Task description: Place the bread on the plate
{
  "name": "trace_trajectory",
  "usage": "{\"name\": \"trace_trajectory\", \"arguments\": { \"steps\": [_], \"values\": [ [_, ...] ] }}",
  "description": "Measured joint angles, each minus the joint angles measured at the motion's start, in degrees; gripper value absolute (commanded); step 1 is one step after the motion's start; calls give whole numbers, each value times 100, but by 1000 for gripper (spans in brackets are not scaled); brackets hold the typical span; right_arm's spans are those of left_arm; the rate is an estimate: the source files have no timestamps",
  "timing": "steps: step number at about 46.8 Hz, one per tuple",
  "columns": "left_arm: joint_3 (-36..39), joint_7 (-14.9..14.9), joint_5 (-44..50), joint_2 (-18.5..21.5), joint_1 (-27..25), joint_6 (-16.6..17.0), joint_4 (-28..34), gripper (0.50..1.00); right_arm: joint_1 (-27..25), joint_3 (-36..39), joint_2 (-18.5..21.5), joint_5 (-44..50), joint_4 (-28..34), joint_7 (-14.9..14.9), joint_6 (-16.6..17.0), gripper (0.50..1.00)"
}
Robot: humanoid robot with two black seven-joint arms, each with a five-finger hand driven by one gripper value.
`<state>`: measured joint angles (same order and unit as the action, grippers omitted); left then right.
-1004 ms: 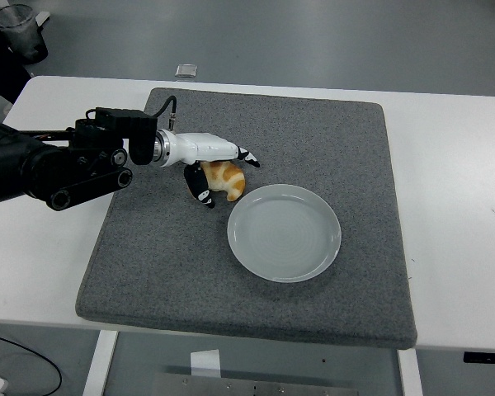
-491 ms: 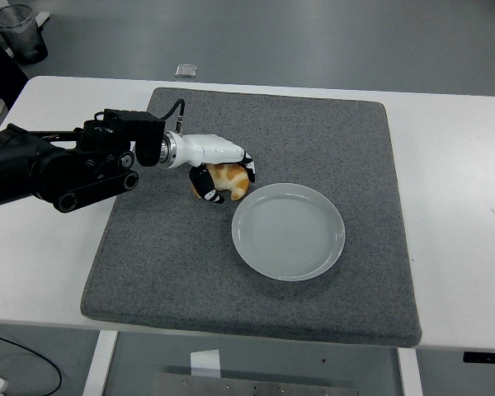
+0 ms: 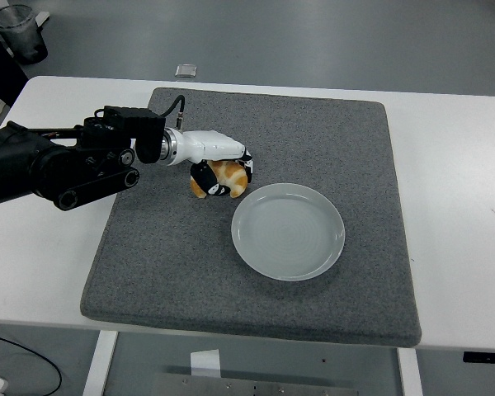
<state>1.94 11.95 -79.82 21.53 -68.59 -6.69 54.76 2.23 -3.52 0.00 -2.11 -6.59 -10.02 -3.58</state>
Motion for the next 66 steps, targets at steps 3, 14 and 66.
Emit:
{"name": "trace_trajectory", "arguments": {
  "steps": [3,14,66],
  "values": [
    [0,8,-6,0,-12,0,0,500,-2,0,0,0,0,0,0,932],
    [15,9,-53,3,-64,-2,1,500,0,0,0,0,-1,0,-2,932],
    [-274,36,281,773,-1760,-297,576,500,-1,0,0,0,0,0,1,932]
  ]
}}
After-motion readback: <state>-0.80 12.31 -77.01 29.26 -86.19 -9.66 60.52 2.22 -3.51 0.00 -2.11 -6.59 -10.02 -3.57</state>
